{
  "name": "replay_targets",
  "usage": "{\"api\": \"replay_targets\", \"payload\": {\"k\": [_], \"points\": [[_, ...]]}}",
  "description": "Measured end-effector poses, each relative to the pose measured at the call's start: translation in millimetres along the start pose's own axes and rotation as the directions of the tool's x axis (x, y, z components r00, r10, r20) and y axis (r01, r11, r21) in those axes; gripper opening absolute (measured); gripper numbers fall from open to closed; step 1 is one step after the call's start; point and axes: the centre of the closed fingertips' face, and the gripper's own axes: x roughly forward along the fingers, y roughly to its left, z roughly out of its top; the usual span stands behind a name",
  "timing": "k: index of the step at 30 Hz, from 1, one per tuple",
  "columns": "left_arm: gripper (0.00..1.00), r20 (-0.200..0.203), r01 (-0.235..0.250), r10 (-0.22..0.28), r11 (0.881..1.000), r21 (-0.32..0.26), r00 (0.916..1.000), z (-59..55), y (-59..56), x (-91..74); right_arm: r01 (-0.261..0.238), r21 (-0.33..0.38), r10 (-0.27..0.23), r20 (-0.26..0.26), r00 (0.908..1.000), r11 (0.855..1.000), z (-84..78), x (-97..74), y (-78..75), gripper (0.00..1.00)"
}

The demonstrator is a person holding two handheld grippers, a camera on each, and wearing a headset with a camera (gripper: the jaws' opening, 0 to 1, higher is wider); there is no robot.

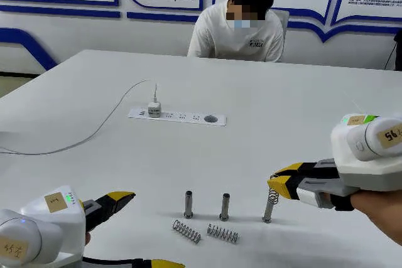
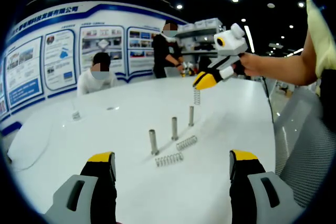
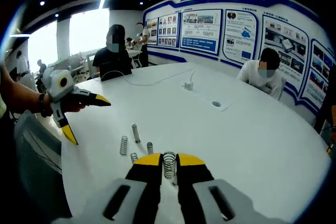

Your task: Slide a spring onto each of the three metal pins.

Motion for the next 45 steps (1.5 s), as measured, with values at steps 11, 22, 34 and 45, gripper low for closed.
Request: {"api": "replay_targets", "payload": {"k": [11,22,34,45], "points": [[0.91,-0.003,0.005,-0.005,1.0,0.004,1.0,0.8,-0.6,0.3,0.024,0.014,-0.024,0.021,0.9995,1.0,-0.2,7.5,-12.9,0.12],[0.91,-0.01,0.002,-0.002,1.0,-0.003,0.9999,-1.5,0.6,-0.4,0.023,0.032,-0.024,0.021,0.9995,0.999,-5.4,14.0,-14.9,0.12],[0.91,-0.016,0.003,-0.003,1.0,-0.005,0.9999,-3.0,-0.6,0.1,0.026,0.054,-0.028,0.024,0.9993,0.998,-13.5,15.9,-17.1,0.12],[0.91,-0.019,0.0,0.0,1.0,-0.008,0.9998,-5.5,0.4,0.6,0.014,0.088,-0.018,0.047,0.9987,0.996,-23.7,18.6,-18.5,0.12]]}}
